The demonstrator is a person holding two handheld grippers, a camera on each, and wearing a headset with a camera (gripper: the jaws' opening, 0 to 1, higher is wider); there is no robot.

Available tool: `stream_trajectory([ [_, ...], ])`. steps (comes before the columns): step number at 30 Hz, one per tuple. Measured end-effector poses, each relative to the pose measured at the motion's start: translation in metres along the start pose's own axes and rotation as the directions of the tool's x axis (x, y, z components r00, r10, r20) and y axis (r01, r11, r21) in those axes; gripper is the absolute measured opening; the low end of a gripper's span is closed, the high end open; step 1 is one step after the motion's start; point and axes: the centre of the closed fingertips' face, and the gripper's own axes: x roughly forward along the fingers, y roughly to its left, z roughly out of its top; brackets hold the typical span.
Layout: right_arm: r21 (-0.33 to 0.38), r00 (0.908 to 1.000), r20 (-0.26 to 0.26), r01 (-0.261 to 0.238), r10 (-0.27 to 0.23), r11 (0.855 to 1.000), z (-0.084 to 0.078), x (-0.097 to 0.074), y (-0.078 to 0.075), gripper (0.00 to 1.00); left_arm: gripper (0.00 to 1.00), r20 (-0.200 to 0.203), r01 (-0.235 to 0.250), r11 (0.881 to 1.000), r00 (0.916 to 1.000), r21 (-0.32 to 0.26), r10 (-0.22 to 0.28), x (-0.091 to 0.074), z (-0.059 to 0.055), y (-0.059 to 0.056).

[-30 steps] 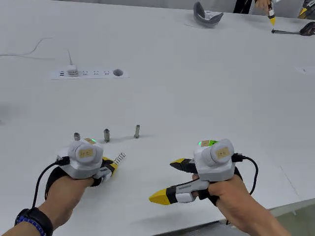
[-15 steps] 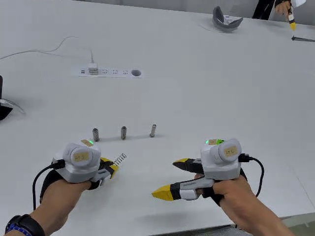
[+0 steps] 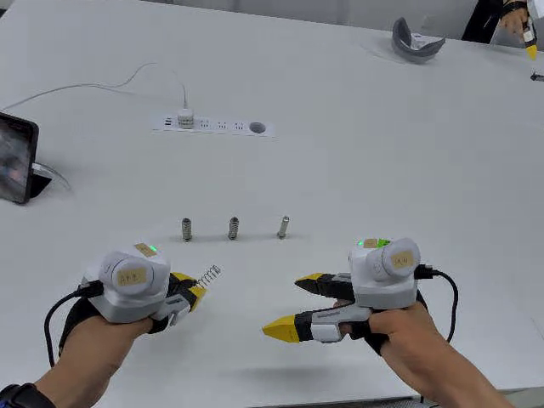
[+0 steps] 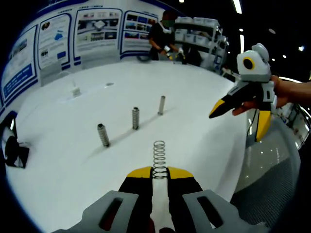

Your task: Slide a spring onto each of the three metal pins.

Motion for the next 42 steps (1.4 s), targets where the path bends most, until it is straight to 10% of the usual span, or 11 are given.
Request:
stream_trajectory([
  [42,0.008,0.9724,0.043,-0.230,0.229,0.973,0.057,0.057,0.045,0.48,0.10,0.090,-0.017,0.999,0.9958,0.032,0.014,-0.065,0.015,-0.004],
])
